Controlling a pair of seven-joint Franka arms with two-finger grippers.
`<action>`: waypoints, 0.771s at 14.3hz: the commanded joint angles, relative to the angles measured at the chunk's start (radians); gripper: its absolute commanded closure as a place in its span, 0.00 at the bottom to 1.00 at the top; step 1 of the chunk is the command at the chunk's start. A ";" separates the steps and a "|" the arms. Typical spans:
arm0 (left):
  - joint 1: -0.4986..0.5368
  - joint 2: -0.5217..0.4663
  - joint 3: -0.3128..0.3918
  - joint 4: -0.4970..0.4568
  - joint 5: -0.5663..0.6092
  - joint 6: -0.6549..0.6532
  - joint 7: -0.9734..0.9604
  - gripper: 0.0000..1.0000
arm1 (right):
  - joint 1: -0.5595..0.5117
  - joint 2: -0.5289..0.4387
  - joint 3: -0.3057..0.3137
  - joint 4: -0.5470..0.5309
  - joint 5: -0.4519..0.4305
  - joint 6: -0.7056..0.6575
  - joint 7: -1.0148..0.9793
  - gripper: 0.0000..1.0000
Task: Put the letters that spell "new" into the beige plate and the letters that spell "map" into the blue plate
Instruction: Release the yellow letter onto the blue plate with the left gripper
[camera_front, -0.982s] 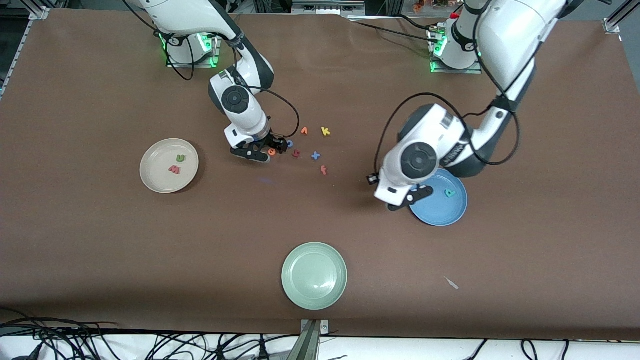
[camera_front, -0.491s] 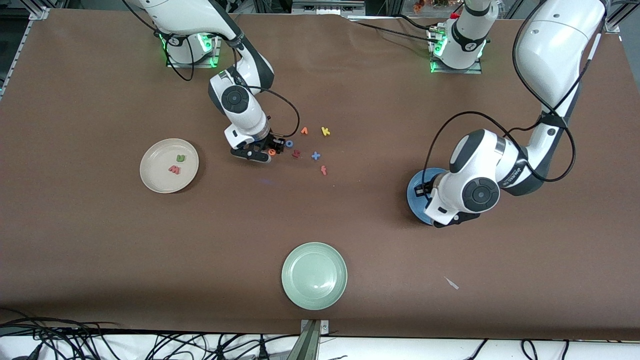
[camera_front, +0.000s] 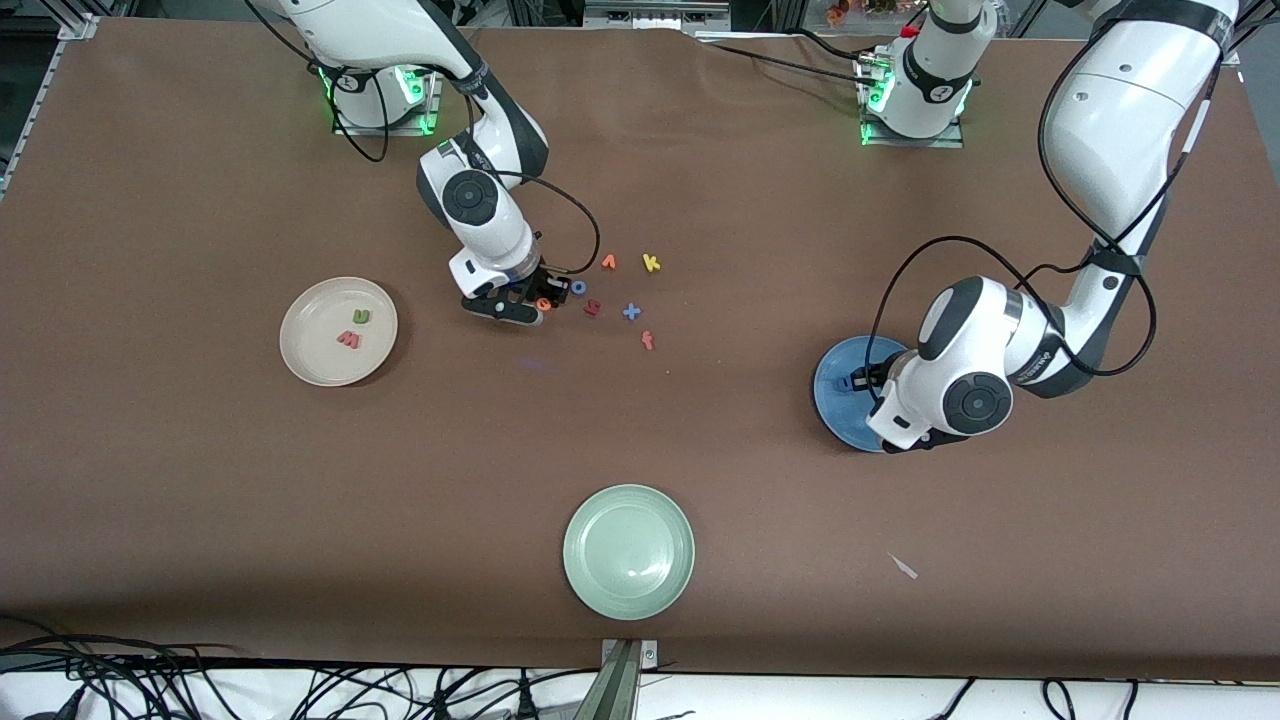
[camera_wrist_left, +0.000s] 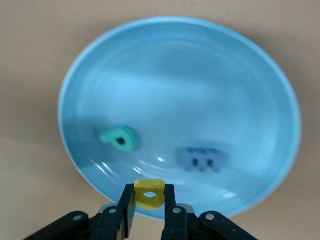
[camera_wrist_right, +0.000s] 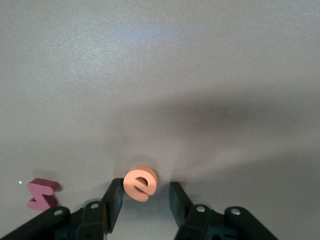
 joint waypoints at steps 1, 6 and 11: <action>0.008 0.002 -0.010 -0.015 0.041 0.014 0.019 0.90 | 0.000 0.008 -0.004 -0.006 -0.006 0.018 -0.023 0.57; -0.001 -0.010 -0.019 0.008 0.029 0.002 0.007 0.00 | -0.005 0.017 -0.005 0.000 -0.006 0.021 -0.024 0.57; 0.000 -0.119 -0.043 0.095 -0.022 -0.073 0.018 0.00 | -0.006 0.034 -0.005 0.017 -0.009 0.022 -0.024 0.61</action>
